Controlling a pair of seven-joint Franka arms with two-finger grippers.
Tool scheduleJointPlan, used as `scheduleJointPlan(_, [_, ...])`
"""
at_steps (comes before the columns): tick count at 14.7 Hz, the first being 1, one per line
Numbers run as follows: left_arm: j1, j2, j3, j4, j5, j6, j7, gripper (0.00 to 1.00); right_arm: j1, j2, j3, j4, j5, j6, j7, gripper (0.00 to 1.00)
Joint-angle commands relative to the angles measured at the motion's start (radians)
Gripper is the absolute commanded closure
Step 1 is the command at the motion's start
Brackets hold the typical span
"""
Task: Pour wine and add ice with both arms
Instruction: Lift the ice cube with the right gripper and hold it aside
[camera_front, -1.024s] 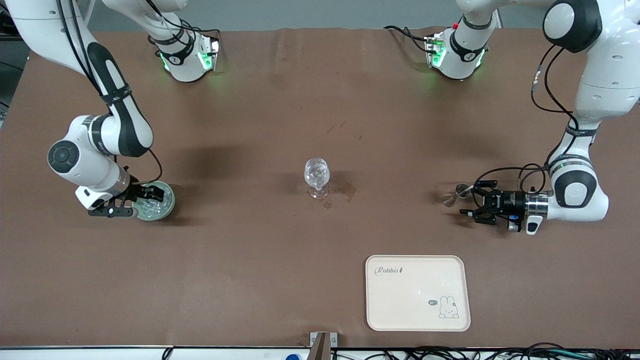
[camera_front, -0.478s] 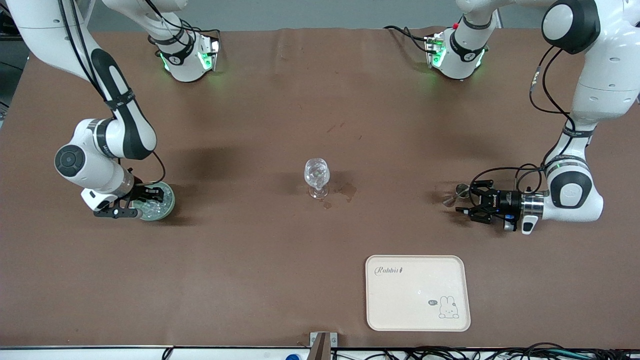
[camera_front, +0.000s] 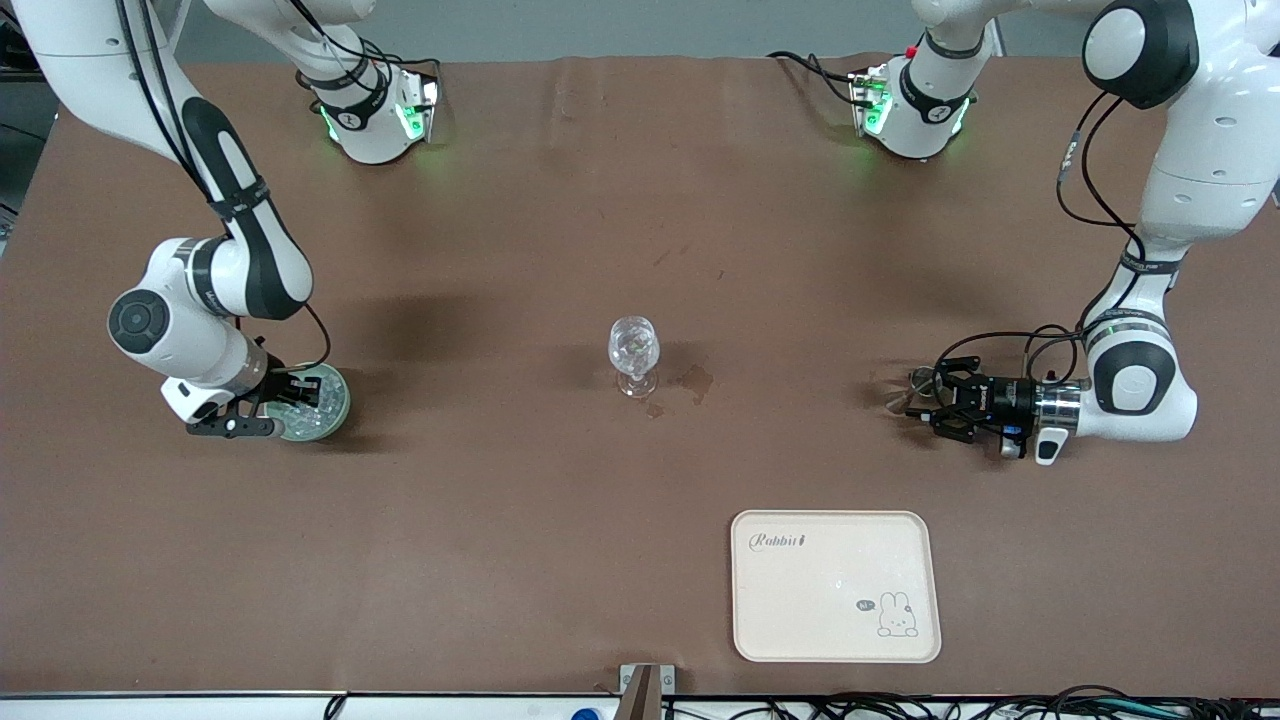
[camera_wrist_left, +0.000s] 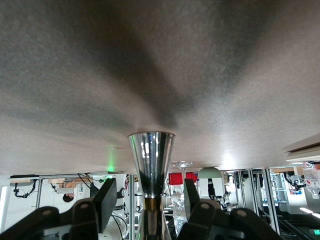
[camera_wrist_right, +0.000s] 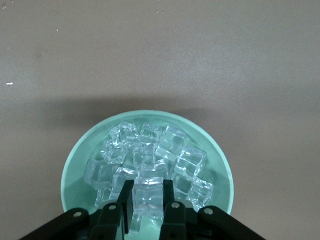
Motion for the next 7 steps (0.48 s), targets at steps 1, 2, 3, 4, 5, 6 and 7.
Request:
scheduleJointPlan(1, [0.001, -0.01, -0.004, -0.012, -0.019, -0.01, -0.011, 0.42, -0.005, -0.007, 0.005, 0.009, 0.01, -0.009, -0.004, 0.95])
scheduleJointPlan(2, [0.001, -0.01, -0.004, -0.013, -0.019, -0.011, -0.011, 0.43, -0.007, -0.008, 0.005, 0.009, 0.01, -0.009, -0.006, 0.95])
scheduleJointPlan(3, [0.001, -0.01, -0.006, -0.013, -0.017, -0.011, -0.011, 0.44, -0.007, -0.008, 0.005, 0.009, 0.01, -0.009, -0.006, 0.95])
scheduleJointPlan(4, [0.003, -0.012, -0.004, -0.013, -0.017, -0.013, -0.011, 0.46, -0.007, -0.008, 0.005, 0.009, 0.01, -0.009, -0.006, 0.95])
scheduleJointPlan(5, [0.003, -0.012, -0.004, -0.013, -0.017, -0.013, -0.011, 0.48, -0.007, -0.01, 0.005, 0.009, 0.01, -0.01, -0.006, 0.95])
scheduleJointPlan(6, [0.003, -0.012, -0.004, -0.013, -0.017, -0.014, -0.009, 0.5, -0.007, -0.01, 0.005, 0.017, 0.01, -0.01, -0.007, 0.95])
scheduleJointPlan(7, [0.003, -0.012, -0.004, -0.013, -0.017, -0.014, -0.008, 0.51, -0.008, -0.011, 0.005, 0.023, 0.01, -0.015, -0.007, 0.95])
